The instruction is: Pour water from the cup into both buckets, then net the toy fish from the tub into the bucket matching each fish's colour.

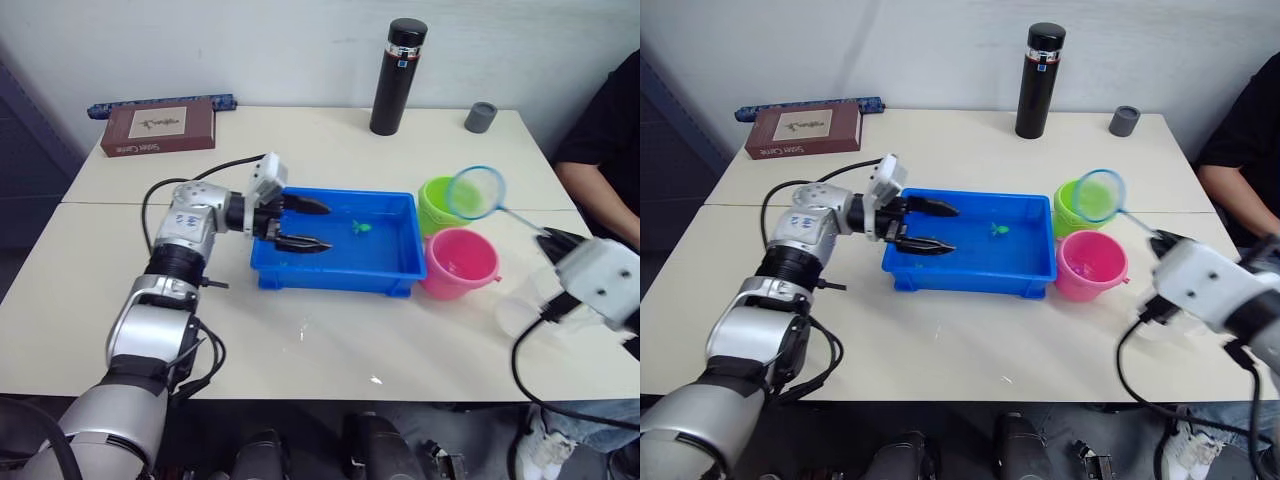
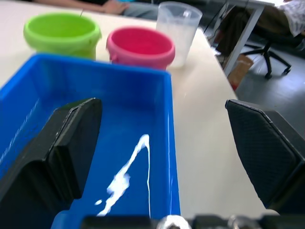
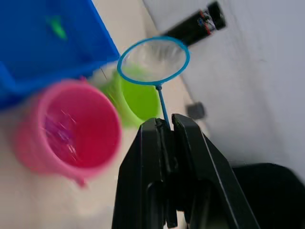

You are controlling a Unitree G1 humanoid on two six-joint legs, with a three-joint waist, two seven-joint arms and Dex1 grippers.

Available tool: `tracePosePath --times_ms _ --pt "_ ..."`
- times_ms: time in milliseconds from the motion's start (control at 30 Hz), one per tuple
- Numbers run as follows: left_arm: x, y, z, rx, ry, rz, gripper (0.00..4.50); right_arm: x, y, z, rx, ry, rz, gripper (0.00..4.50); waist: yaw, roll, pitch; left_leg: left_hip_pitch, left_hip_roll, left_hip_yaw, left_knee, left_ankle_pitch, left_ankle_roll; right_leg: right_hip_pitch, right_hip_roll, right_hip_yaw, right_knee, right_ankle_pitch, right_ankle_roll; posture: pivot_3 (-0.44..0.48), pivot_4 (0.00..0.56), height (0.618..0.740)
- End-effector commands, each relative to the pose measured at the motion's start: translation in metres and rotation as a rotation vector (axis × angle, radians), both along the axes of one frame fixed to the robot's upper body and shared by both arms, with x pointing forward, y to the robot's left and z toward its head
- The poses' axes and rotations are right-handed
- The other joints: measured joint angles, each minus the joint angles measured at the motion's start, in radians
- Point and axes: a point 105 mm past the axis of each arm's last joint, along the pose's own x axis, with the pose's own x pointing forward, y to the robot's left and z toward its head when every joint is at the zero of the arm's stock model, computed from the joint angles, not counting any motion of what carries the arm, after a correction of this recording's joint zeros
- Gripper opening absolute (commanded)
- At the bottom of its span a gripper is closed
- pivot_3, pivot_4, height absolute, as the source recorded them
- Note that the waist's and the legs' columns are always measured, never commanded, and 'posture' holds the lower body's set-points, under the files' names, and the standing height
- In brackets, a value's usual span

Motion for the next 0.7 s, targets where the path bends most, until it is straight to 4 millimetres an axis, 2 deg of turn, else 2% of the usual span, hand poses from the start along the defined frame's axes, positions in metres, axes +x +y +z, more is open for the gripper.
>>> tracePosePath --times_ms 33,167,333,500,700 --pt "0.000 0.021 0.008 0.000 -0.040 0.072 4.46 0.010 0.018 -0.017 0.211 0.179 0.019 0.00 0.000 0.000 0.000 0.000 0.000 0.000 0.000 0.000 0.000 0.000 0.000 0.000 0.001 0.000 0.000 0.000 0.150 0.740" --pt "-0.013 0.035 0.010 -0.005 -0.048 0.103 4.46 0.017 0.038 -0.033 0.484 0.378 0.046 0.00 0.008 0.000 0.000 -0.004 0.001 -0.002 0.000 0.000 0.000 -0.001 -0.002 -0.003 0.001 0.000 0.000 0.000 0.150 0.740" --pt "-0.026 0.042 0.014 -0.011 -0.061 0.147 4.46 0.024 0.051 -0.054 0.668 0.591 0.034 0.00 0.020 0.000 0.000 -0.005 0.000 -0.002 0.001 -0.001 0.001 -0.002 -0.010 -0.004 0.000 0.000 0.000 0.000 0.150 0.740" --pt "-0.034 0.044 0.016 -0.018 -0.073 0.182 4.46 0.040 0.057 -0.071 0.771 0.711 -0.010 0.00 0.022 0.000 0.000 -0.005 -0.001 -0.002 0.001 -0.001 0.001 -0.002 -0.007 -0.004 0.001 0.000 0.000 0.000 0.150 0.740" --pt "-0.039 0.045 0.018 -0.029 -0.082 0.213 4.46 0.066 0.050 -0.083 0.880 0.754 -0.107 0.00 0.019 0.000 0.000 -0.005 0.000 -0.001 0.001 -0.001 0.001 -0.002 -0.002 -0.003 0.001 0.000 0.000 0.000 0.150 0.740"
